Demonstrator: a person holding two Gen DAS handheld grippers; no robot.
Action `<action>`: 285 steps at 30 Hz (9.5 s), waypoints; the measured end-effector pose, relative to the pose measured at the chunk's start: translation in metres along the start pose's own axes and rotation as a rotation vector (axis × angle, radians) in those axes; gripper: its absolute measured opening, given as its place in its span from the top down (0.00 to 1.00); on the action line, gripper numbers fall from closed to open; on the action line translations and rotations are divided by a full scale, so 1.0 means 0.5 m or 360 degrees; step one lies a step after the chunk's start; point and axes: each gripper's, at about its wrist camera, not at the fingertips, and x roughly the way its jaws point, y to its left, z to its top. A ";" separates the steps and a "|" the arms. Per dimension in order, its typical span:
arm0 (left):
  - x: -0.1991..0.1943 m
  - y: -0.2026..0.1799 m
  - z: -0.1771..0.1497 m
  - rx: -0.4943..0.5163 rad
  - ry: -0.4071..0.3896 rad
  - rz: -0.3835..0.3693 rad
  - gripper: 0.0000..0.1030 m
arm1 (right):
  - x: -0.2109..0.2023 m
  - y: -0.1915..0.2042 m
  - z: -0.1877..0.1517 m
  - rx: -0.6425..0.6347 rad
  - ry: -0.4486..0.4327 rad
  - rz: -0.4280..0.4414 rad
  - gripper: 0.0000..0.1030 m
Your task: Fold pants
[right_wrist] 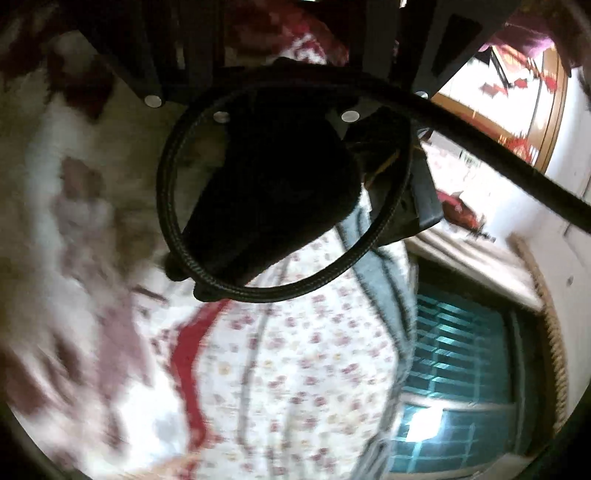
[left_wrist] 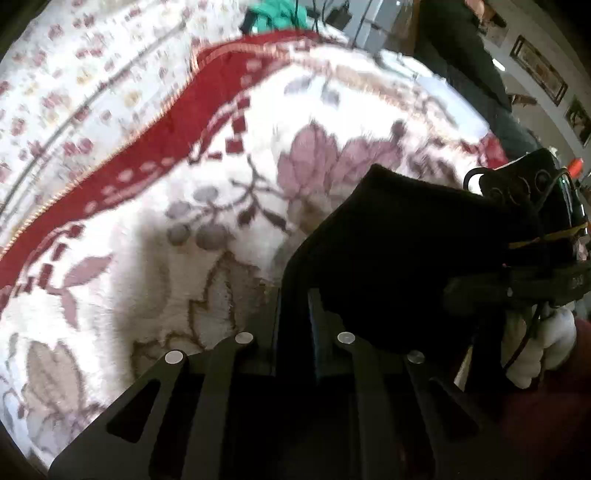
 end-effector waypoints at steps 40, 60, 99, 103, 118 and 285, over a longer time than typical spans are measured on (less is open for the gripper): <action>-0.349 0.209 -0.406 -0.1148 -0.0181 0.0482 0.48 | 0.344 0.115 -0.012 -0.0437 0.0528 -0.0358 0.30; -0.276 0.210 -0.342 -0.1012 -0.0204 0.0804 0.81 | 0.371 0.052 -0.027 -0.0470 0.0494 -0.0468 0.54; -0.530 0.236 -0.565 -0.1560 -0.0574 0.1001 0.51 | 0.624 0.375 -0.141 -0.1148 0.0793 -0.0214 0.27; -0.571 0.266 -0.623 -0.1726 -0.0562 0.1036 0.51 | 0.693 0.403 -0.159 -0.1130 0.0899 -0.0130 0.27; -0.581 0.376 -0.740 -0.2131 -0.0521 0.0799 0.51 | 1.019 0.521 -0.284 -0.1445 0.1313 0.0008 0.24; -0.285 0.265 -0.424 -0.1304 -0.0344 0.0574 0.01 | 0.349 0.074 -0.122 -0.0479 0.0570 -0.0278 0.26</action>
